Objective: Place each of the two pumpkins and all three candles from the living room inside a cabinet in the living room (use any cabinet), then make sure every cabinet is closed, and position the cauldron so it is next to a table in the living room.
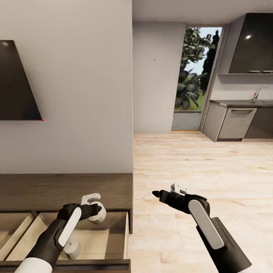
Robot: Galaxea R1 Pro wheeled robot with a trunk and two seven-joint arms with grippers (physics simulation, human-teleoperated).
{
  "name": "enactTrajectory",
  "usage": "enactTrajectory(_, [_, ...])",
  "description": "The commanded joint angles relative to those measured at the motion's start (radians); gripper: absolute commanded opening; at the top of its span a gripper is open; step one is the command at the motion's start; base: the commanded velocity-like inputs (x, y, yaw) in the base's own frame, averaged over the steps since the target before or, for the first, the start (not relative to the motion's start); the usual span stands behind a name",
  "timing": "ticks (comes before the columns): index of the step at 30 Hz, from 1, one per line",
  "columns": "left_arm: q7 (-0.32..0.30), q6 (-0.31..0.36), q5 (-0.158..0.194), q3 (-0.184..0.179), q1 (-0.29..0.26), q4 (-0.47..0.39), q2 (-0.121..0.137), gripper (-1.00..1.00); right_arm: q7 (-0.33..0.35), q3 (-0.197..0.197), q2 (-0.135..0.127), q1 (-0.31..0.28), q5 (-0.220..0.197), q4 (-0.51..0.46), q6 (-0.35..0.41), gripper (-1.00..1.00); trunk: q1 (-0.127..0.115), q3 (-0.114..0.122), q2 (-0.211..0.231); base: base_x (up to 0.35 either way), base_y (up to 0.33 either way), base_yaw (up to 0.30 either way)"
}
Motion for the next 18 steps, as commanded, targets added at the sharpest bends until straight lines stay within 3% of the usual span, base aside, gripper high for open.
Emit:
enactTrajectory(1, [0.01,0.002,0.01,-0.003,0.0,-0.001,0.001,-1.0,-0.01,0.002,-0.001,-0.001,-0.01,-0.001,0.0,1.0,0.0,-0.001,-0.001,0.044,0.09,-0.004])
enactTrajectory(18, [0.01,0.002,0.011,0.0,-0.001,-0.014,0.001,-1.0,-0.012,0.003,-0.001,-0.001,-0.008,-0.001,0.0,1.0,0.004,-0.004,-0.008,0.025,0.03,0.0])
